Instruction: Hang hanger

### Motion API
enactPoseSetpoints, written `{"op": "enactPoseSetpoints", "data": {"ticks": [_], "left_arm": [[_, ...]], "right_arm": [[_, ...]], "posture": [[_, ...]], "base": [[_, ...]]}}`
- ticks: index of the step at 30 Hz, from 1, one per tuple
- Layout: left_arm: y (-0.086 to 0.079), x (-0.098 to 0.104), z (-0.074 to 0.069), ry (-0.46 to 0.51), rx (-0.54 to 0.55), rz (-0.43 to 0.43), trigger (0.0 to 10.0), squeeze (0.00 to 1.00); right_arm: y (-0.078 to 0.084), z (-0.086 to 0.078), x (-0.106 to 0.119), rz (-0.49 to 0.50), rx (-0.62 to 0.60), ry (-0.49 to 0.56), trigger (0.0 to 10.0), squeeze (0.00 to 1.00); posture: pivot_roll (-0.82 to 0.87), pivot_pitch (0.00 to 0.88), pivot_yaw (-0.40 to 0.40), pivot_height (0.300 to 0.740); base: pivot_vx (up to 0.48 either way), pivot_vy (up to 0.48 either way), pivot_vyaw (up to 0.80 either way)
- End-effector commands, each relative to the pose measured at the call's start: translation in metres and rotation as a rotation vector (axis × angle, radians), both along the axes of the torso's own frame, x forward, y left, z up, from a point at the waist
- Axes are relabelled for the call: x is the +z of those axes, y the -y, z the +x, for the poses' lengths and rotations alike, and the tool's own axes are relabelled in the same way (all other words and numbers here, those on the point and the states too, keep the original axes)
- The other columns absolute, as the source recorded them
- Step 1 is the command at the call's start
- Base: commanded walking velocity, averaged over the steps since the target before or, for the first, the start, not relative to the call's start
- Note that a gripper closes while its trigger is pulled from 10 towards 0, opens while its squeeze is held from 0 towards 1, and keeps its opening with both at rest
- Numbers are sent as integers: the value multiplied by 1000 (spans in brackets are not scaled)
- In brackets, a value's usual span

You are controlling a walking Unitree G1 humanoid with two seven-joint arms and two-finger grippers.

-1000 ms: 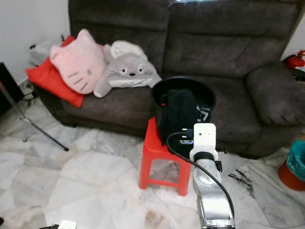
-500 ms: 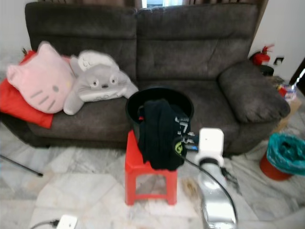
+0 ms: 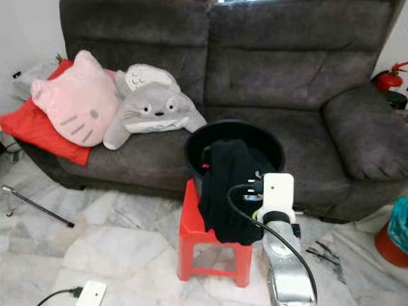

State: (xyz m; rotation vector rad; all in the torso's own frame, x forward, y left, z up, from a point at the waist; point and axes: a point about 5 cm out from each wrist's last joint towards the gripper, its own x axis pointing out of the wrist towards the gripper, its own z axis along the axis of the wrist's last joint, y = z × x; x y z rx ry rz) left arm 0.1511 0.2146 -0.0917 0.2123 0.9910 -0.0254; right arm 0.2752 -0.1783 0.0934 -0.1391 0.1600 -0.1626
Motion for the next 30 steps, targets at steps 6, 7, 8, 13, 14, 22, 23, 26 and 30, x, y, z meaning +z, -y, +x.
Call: {"op": "enactPoseSetpoints", "data": {"ticks": [6,7,8,13,14,22,23,26,30], "left_arm": [[-28,1,-15,-30,15,18,10000,0],[-30,1,-16,-33,18,21,10000,0],[-31,2,-17,-35,19,22,10000,0],[-27,-1,-20,-46,23,21,10000,0],[-25,-1,-20,-47,23,20,10000,0],[-14,-4,-20,-55,25,8,10000,0],[-14,-4,-20,-55,25,8,10000,0],[-17,-4,-23,-56,31,8,10000,0],[-18,-4,-23,-57,29,11,10000,0]], "right_arm": [[14,-3,-8,63,-30,-18,10000,1000],[15,-4,-10,78,-34,-24,10000,1000],[15,-4,-11,89,-37,-28,10000,1000],[21,-6,-24,169,-62,-76,10000,1000],[22,-6,-26,176,-60,-83,10000,1000],[25,-3,-28,188,-50,-75,10000,1000],[25,-3,-28,188,-50,-75,10000,1000],[18,-4,-28,198,-35,-49,10000,1000],[11,-7,-33,217,-10,-57,10000,1000]], "posture": [[-137,0,27,740],[-135,0,27,740],[-135,0,27,740],[-136,0,32,740],[-136,0,32,740],[-134,0,35,740],[-134,0,35,740],[-135,0,37,740],[-137,0,39,740]], "base": [[0,0,0],[0,0,0],[0,0,0],[0,0,0],[0,0,0],[0,0,0],[0,0,0],[0,0,0],[0,0,0]]}}
